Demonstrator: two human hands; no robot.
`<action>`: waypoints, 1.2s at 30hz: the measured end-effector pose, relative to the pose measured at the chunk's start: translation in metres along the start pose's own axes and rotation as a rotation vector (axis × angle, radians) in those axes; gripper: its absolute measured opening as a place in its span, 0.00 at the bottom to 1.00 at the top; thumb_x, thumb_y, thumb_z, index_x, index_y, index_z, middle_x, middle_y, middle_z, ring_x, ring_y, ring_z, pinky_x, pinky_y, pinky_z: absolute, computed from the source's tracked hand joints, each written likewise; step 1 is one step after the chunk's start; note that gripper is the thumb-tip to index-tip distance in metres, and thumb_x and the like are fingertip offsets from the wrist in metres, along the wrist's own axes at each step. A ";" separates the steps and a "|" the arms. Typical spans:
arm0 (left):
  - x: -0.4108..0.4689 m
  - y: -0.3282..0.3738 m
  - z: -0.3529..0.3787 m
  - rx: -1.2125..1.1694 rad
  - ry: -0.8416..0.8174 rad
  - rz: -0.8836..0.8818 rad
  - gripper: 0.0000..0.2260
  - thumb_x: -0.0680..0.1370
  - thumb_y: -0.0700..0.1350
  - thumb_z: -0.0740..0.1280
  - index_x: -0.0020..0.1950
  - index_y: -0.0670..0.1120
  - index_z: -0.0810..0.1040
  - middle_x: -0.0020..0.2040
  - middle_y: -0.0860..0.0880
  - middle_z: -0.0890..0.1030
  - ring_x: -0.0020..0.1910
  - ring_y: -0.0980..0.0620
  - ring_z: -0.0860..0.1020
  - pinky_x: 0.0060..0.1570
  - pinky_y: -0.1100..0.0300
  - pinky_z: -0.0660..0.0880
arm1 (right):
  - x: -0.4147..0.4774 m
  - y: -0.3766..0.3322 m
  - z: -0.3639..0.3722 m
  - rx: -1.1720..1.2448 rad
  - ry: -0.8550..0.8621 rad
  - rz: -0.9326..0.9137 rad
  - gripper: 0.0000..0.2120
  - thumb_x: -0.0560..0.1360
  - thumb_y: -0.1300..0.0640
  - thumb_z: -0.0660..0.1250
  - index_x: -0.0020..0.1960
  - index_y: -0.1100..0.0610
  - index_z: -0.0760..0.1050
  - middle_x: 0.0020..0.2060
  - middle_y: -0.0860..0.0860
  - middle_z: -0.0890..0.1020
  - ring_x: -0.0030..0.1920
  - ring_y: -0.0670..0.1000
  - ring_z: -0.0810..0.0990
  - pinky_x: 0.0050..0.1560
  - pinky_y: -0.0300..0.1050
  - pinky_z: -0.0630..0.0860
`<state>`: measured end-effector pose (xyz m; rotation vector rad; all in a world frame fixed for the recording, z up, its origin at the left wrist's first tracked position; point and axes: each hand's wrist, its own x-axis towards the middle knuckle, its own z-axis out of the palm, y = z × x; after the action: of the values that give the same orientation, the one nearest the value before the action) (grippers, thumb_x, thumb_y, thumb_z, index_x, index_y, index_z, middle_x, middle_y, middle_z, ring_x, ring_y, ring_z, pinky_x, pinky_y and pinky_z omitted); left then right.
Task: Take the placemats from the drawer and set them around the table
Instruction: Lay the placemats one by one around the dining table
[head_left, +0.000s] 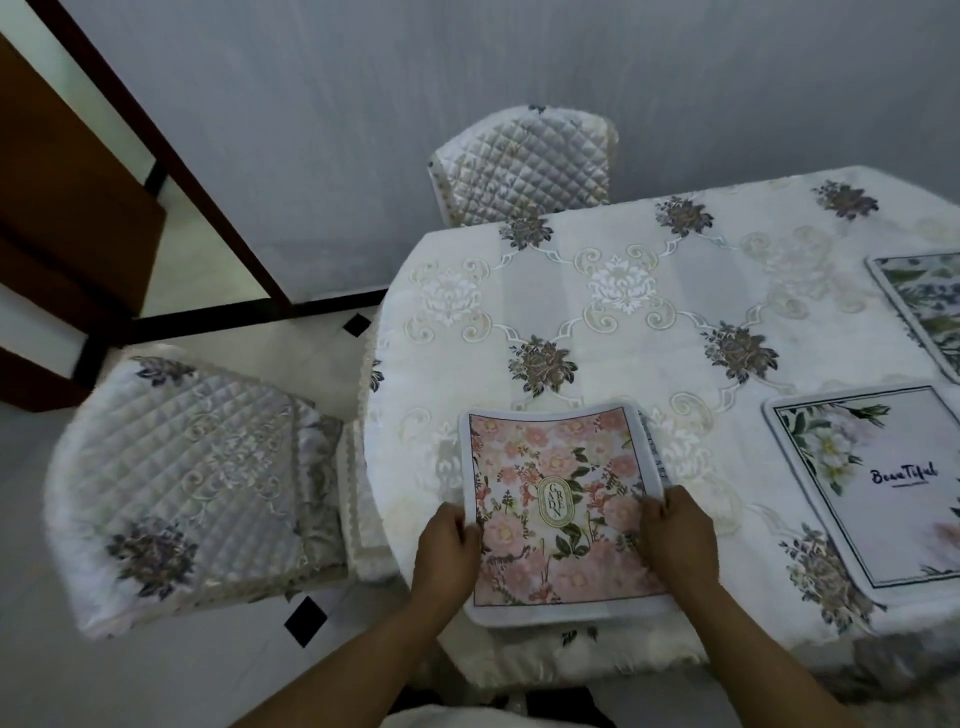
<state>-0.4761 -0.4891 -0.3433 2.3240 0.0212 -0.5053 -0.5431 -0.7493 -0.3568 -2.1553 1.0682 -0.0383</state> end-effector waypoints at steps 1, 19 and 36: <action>0.004 -0.005 -0.012 -0.001 0.011 0.029 0.08 0.80 0.43 0.61 0.41 0.50 0.67 0.37 0.51 0.73 0.34 0.56 0.72 0.30 0.63 0.63 | -0.008 -0.008 0.004 0.016 0.015 -0.012 0.12 0.76 0.58 0.61 0.35 0.56 0.65 0.28 0.53 0.73 0.30 0.55 0.73 0.29 0.46 0.66; 0.125 -0.088 -0.291 0.099 -0.125 0.493 0.05 0.79 0.45 0.63 0.43 0.46 0.71 0.39 0.47 0.76 0.36 0.51 0.74 0.33 0.57 0.67 | -0.192 -0.203 0.147 0.168 0.277 0.076 0.08 0.78 0.54 0.61 0.42 0.56 0.70 0.30 0.49 0.74 0.31 0.50 0.73 0.28 0.41 0.60; 0.267 -0.054 -0.331 0.242 -0.166 0.630 0.06 0.80 0.48 0.62 0.47 0.46 0.72 0.44 0.48 0.77 0.41 0.50 0.75 0.36 0.57 0.67 | -0.159 -0.290 0.207 0.296 0.460 0.299 0.14 0.76 0.55 0.63 0.35 0.60 0.66 0.28 0.56 0.73 0.28 0.55 0.71 0.29 0.46 0.64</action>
<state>-0.1226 -0.2608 -0.2628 2.3396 -0.8639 -0.3847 -0.3831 -0.4000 -0.2884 -1.7404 1.5285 -0.5400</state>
